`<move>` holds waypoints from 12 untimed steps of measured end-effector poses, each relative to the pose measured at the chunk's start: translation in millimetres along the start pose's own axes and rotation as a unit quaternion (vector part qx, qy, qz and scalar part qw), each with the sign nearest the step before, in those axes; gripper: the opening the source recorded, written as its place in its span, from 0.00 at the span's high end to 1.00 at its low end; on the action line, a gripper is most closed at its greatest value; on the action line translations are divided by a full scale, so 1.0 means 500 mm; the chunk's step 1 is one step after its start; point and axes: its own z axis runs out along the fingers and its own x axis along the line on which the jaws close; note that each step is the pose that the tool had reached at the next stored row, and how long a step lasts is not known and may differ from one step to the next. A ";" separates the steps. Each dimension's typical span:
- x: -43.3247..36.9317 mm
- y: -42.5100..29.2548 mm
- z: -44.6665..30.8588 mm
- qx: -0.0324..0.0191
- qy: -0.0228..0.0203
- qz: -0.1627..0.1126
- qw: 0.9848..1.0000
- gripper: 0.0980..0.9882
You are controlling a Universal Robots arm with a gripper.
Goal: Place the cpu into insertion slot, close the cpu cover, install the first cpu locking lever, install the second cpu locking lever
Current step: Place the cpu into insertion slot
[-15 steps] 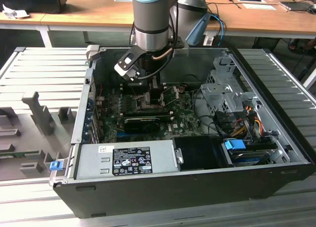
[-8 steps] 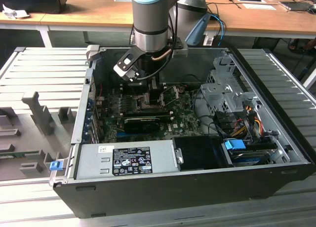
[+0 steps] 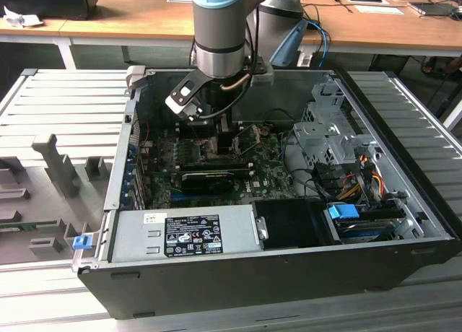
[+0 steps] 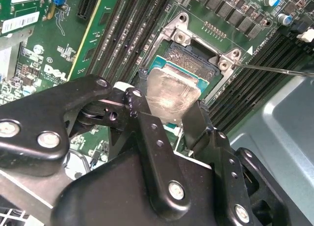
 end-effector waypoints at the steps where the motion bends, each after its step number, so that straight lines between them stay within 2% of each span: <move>1: 0.001 0.000 0.001 0.000 0.000 0.000 1.000 0.52; 9: 0.014 -0.005 0.013 0.000 0.000 0.001 1.000 0.52; 11: 0.015 -0.008 0.025 0.000 -0.001 0.016 1.000 0.52; 12: 0.015 -0.012 0.026 0.000 -0.001 0.016 1.000 0.52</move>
